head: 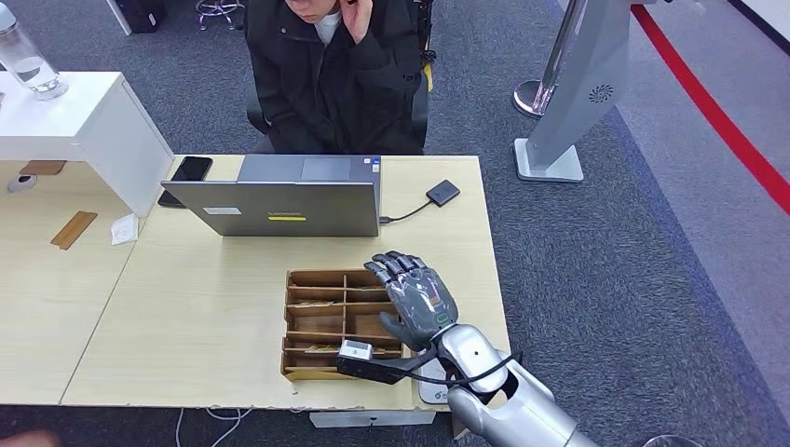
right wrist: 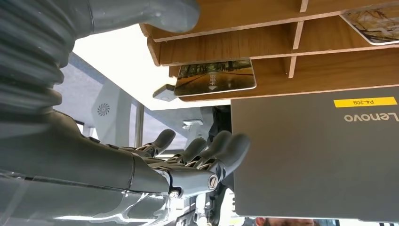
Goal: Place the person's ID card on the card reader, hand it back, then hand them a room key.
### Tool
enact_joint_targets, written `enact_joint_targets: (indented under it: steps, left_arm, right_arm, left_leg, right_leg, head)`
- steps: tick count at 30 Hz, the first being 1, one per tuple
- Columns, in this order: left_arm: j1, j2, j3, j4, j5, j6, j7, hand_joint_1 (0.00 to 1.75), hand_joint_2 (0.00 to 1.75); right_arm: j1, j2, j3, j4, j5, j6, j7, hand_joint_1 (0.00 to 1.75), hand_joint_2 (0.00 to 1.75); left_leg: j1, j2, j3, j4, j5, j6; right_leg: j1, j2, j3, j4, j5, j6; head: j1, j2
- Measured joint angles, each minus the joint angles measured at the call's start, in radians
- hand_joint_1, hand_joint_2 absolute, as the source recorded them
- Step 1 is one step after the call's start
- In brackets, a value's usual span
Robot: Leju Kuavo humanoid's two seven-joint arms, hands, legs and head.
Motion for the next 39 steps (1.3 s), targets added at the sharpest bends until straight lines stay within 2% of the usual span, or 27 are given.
enact_joint_targets:
  steps: [17,30,39]
  left_arm:
    - [0.000,0.000,0.000,0.000,0.000,0.000,0.000,0.00,0.00]
    - [0.000,0.000,0.000,0.000,-0.002,0.000,0.000,0.00,0.00]
    - [0.000,0.000,0.000,0.000,-0.003,0.000,0.000,0.00,0.00]
  right_arm:
    - [-0.003,0.002,0.002,0.012,-0.007,0.010,0.003,0.58,1.75]
    - [-0.006,0.003,0.003,0.019,-0.009,0.012,0.004,0.75,1.75]
    - [-0.007,0.008,0.005,0.024,-0.012,0.013,0.007,0.77,1.75]
  left_leg:
    - [0.000,0.000,0.000,0.000,0.000,0.000]
    - [0.000,0.000,0.000,0.000,0.000,0.000]
    - [0.000,0.000,0.000,0.000,0.000,0.000]
  right_leg:
    - [0.000,0.000,0.000,0.000,0.000,0.000]
    - [0.000,0.000,0.000,0.000,0.000,0.000]
    - [0.000,0.000,0.000,0.000,0.000,0.000]
  head:
    - [0.000,0.000]
    - [0.000,0.000]
    - [0.000,0.000]
